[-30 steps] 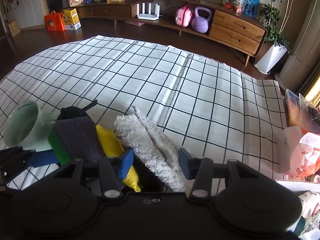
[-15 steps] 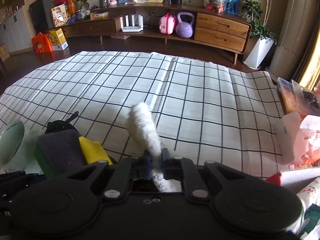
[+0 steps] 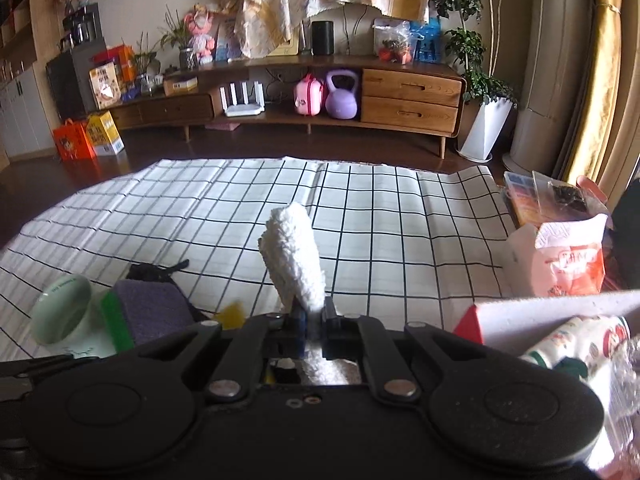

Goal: Organize soft objects
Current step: 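Carry the sponge and white cloth into the red box and release both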

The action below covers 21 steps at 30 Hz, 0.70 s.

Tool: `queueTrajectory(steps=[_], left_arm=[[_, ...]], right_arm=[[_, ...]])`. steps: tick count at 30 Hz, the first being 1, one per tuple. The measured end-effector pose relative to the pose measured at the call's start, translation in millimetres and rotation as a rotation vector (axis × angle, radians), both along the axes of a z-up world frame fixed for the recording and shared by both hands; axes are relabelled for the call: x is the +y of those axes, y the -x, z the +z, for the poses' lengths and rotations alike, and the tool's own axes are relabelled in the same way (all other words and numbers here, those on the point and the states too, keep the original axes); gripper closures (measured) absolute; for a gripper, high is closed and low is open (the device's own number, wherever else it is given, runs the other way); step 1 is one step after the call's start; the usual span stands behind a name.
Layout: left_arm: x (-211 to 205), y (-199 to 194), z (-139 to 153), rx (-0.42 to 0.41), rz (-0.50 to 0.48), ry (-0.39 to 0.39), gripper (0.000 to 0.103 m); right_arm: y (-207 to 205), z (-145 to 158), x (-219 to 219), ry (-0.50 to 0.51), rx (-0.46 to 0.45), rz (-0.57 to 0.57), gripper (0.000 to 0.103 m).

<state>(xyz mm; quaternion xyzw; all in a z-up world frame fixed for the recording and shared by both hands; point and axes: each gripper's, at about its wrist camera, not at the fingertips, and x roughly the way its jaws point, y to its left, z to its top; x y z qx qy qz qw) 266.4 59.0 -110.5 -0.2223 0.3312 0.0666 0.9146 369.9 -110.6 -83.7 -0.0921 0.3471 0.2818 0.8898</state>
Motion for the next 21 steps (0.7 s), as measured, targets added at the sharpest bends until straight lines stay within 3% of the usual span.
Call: queueTrajectory(steps=[21], left_arm=[[-41.9, 67.2, 60.3, -0.152, -0.175, -0.015, 0.063]], right_arm=[[103.8, 55.5, -97.2, -0.228, -0.02, -0.043, 0.098]])
